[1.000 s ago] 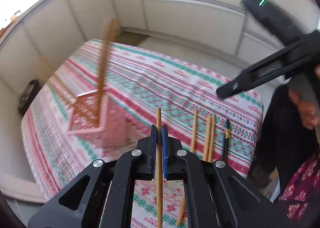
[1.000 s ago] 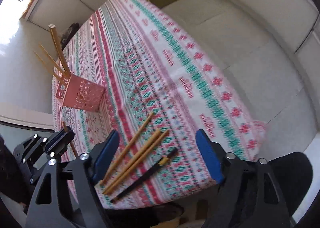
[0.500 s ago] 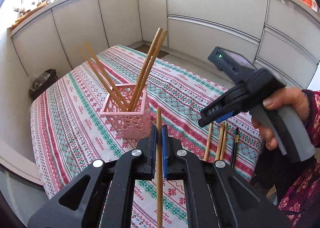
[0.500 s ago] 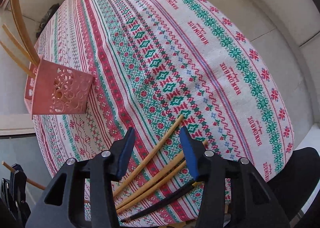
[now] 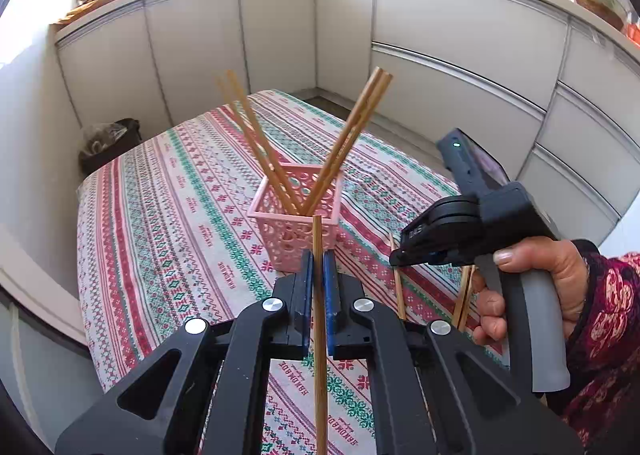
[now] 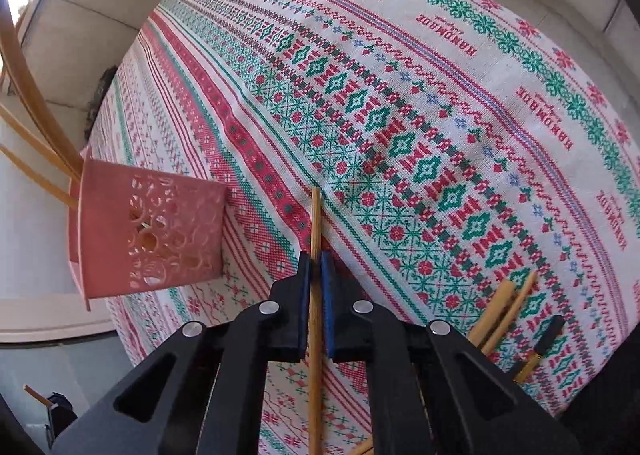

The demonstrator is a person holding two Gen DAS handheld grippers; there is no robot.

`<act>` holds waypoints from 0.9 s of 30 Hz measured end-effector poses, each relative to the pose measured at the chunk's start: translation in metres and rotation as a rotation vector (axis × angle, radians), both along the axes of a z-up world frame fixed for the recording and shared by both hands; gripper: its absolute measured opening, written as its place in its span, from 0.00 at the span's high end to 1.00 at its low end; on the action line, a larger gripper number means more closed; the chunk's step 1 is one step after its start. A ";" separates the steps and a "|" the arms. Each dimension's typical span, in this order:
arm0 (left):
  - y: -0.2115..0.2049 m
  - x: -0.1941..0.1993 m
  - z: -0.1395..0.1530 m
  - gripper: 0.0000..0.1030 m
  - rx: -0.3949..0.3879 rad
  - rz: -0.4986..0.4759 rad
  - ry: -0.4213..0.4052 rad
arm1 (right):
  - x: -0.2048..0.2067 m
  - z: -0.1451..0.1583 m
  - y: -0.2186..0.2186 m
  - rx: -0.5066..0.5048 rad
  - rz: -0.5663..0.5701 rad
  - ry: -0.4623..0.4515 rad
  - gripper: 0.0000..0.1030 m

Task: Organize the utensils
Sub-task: 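Grasp a bamboo chopstick with the right tool while the left tool holds its chopstick, then carry both held bamboo chopsticks upright toward the pink cup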

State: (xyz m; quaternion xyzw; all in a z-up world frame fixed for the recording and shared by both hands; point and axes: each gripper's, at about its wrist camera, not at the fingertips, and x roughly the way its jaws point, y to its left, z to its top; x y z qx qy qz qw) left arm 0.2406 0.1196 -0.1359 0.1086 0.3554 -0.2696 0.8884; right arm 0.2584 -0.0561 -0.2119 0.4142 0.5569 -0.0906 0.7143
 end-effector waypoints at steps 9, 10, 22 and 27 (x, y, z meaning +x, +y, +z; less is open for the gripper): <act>0.016 -0.006 0.033 0.96 -0.110 0.184 -0.073 | -0.038 0.101 0.004 -0.262 0.182 -0.395 0.94; 0.016 -0.009 0.036 0.96 -0.125 0.202 -0.075 | -0.043 0.113 0.010 -0.314 0.221 -0.439 0.94; 0.009 0.076 -0.092 0.92 -0.049 0.357 0.575 | -0.081 0.152 0.005 -0.380 0.325 -0.532 0.94; 0.003 0.088 -0.124 0.93 -0.031 0.383 0.622 | -0.078 0.148 0.003 -0.371 0.337 -0.515 0.94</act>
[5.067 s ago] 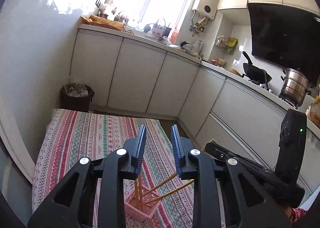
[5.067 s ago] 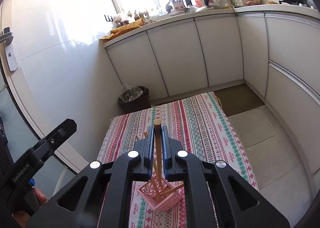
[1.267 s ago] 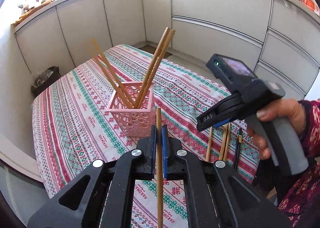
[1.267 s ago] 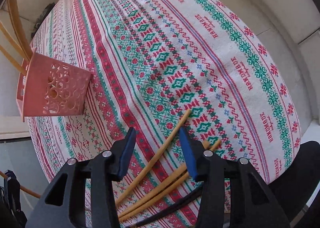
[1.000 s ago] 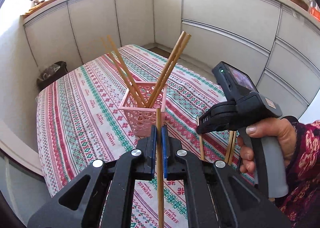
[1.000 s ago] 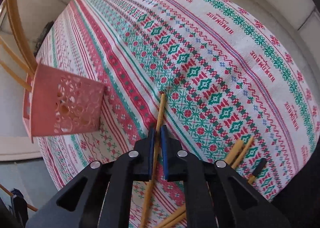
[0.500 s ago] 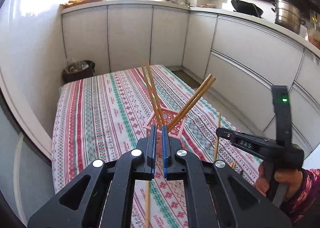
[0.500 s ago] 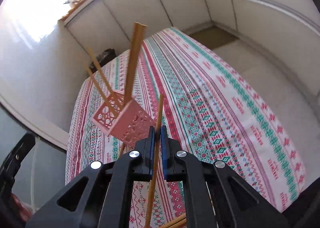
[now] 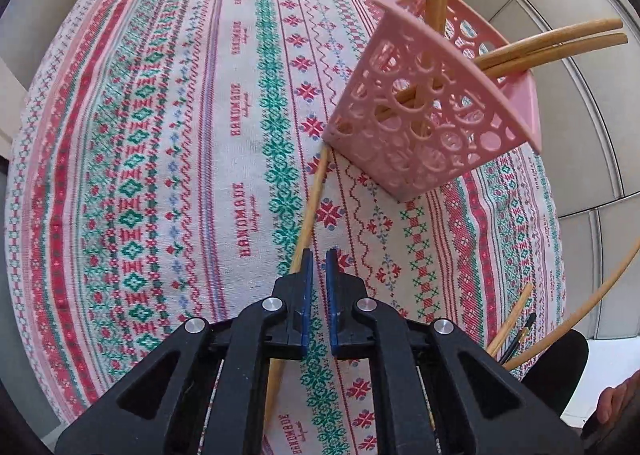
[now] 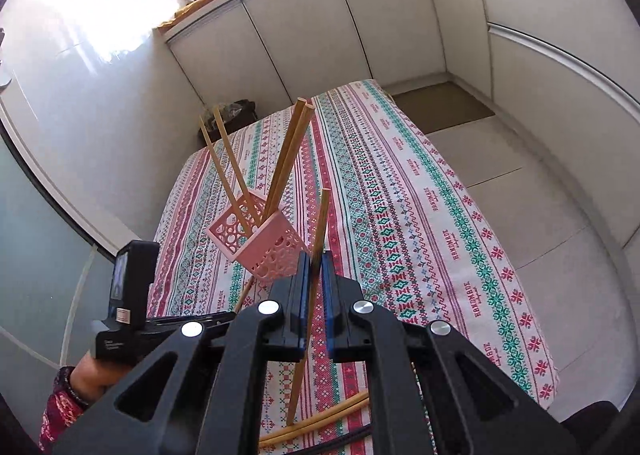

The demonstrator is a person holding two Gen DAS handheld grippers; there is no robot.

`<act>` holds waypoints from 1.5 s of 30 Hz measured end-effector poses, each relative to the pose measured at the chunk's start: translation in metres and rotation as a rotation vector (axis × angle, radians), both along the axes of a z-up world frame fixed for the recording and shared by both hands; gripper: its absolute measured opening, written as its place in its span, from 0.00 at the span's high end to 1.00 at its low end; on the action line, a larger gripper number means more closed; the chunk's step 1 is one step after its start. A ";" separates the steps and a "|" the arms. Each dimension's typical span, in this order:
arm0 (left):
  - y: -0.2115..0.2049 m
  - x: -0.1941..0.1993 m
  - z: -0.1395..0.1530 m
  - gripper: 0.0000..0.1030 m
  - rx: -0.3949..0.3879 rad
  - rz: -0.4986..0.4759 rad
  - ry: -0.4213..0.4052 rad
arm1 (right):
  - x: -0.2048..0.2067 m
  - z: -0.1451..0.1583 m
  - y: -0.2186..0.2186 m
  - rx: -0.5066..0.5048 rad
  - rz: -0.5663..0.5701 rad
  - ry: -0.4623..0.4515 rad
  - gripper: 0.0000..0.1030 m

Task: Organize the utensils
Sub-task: 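Carry both held bamboo chopsticks upright toward the pink cup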

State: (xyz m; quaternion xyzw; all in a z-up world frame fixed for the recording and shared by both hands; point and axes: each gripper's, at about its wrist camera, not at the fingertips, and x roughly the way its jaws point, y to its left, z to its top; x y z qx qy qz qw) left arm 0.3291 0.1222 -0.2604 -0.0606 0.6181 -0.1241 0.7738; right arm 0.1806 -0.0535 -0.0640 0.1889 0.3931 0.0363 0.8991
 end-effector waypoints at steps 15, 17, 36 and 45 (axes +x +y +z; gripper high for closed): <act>0.064 -0.012 0.073 0.48 0.145 0.089 -0.062 | 0.005 0.004 0.007 -0.004 0.042 -0.008 0.94; 0.068 0.003 0.077 0.50 0.213 0.127 -0.065 | 0.005 0.006 0.007 -0.013 0.041 -0.008 0.94; 0.097 -0.103 0.139 0.96 0.126 0.091 -0.250 | 0.038 -0.012 -0.037 0.036 -0.091 0.155 0.94; 0.116 -0.156 0.199 0.96 0.051 0.118 -0.394 | 0.123 -0.117 -0.056 0.114 -0.174 0.461 0.91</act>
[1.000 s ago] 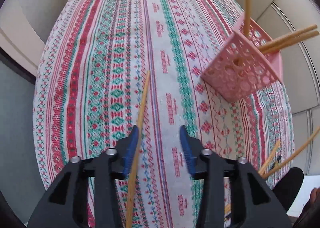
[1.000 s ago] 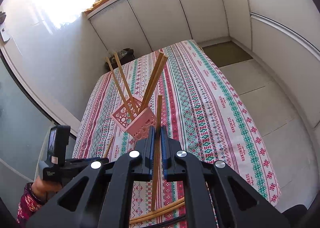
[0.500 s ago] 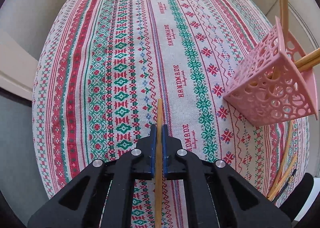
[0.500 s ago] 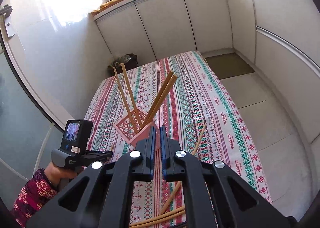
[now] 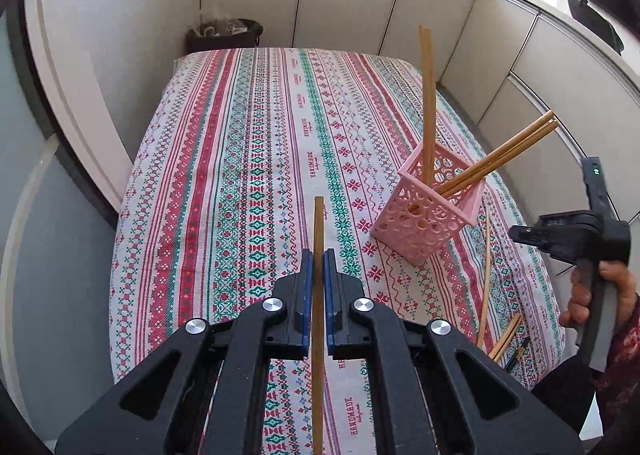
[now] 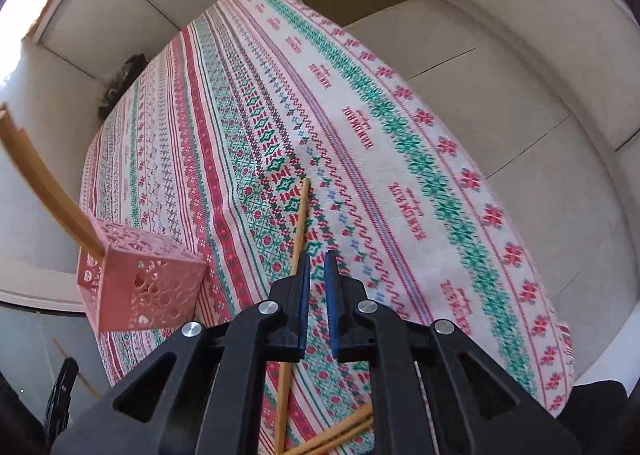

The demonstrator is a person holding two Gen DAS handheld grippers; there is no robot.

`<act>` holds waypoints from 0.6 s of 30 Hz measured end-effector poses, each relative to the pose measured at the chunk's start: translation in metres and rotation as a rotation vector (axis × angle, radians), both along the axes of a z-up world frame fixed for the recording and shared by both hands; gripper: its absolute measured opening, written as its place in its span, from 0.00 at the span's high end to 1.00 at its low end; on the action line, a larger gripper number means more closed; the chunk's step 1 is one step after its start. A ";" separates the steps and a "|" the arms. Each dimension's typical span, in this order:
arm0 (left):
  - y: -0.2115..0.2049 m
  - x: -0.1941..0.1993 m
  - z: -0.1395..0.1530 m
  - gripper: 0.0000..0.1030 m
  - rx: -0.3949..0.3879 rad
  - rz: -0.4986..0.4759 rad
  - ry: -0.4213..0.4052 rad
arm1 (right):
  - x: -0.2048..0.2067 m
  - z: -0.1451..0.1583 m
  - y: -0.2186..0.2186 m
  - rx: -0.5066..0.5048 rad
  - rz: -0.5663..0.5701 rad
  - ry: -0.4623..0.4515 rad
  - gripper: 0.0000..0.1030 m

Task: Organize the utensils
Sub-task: 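Carry both held bamboo chopsticks upright toward the pink cup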

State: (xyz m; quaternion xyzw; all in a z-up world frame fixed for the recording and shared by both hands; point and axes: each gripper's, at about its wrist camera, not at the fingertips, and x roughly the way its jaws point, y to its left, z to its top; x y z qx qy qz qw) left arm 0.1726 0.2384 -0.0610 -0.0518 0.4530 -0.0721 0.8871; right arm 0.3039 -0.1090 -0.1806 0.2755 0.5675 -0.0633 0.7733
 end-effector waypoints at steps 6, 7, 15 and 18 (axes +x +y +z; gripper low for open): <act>-0.007 0.002 0.017 0.96 0.000 -0.002 -0.011 | 0.027 -0.020 0.015 -0.043 0.004 0.008 0.69; -0.012 0.008 0.012 0.96 0.000 -0.004 -0.012 | 0.026 -0.019 0.017 -0.043 -0.006 0.002 0.60; -0.019 0.016 0.006 0.96 -0.005 -0.005 -0.011 | 0.018 -0.026 0.010 -0.056 -0.008 0.004 0.94; -0.027 0.028 -0.003 0.96 -0.012 -0.004 -0.032 | 0.003 -0.013 0.001 -0.022 -0.017 -0.090 0.95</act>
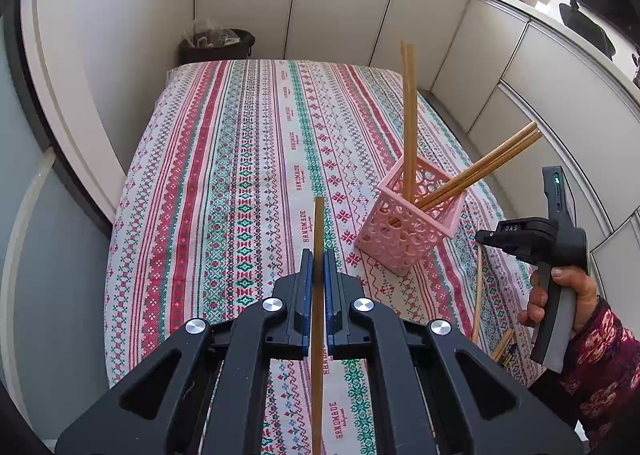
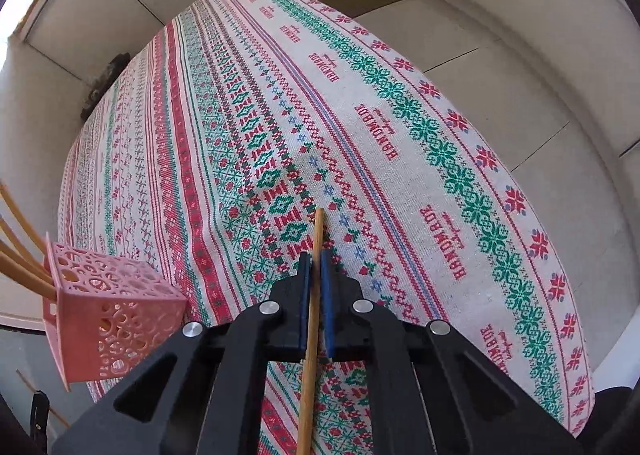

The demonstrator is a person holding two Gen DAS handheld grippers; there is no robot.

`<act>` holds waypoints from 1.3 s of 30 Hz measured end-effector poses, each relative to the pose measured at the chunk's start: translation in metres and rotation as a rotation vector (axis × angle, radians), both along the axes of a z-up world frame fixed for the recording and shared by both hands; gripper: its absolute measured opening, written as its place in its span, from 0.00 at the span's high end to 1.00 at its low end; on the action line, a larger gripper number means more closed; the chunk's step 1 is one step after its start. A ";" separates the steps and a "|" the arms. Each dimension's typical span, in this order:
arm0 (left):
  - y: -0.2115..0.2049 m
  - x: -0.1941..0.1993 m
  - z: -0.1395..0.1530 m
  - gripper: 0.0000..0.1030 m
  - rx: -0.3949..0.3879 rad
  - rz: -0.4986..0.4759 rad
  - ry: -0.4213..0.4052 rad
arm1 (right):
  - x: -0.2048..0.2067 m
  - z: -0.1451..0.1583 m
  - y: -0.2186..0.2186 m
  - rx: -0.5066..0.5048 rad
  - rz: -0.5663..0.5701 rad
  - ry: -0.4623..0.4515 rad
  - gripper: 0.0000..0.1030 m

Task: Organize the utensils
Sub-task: 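Carry both held bamboo chopsticks upright toward the pink cup, then lower both chopsticks into the pink cup and open both tools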

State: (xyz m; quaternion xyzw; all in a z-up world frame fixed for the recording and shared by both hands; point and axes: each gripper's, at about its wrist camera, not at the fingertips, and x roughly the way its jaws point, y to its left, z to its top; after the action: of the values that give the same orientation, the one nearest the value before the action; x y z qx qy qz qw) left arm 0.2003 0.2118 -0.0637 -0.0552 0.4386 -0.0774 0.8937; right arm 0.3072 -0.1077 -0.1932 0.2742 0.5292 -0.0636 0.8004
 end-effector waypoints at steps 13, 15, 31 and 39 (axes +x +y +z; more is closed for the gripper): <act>-0.031 -0.033 0.061 0.96 -0.039 -0.020 -0.271 | -0.091 0.143 0.024 -0.302 0.085 -0.523 0.95; -0.038 -0.037 0.066 0.96 -0.036 -0.029 -0.281 | -0.104 0.153 0.028 -0.356 0.101 -0.537 0.95; -0.076 -0.056 0.110 0.96 0.019 -0.070 -0.359 | -0.161 0.250 0.015 -0.416 0.137 -0.740 0.95; -0.087 -0.031 0.141 0.96 -0.011 -0.045 -0.410 | -0.156 0.306 0.024 -0.336 0.142 -0.856 0.95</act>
State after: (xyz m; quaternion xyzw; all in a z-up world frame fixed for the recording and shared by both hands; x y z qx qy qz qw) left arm 0.1696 0.1244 0.0776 -0.0334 0.2483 -0.1096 0.9619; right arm 0.1512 -0.0834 0.1126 0.1053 0.1510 0.0252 0.9826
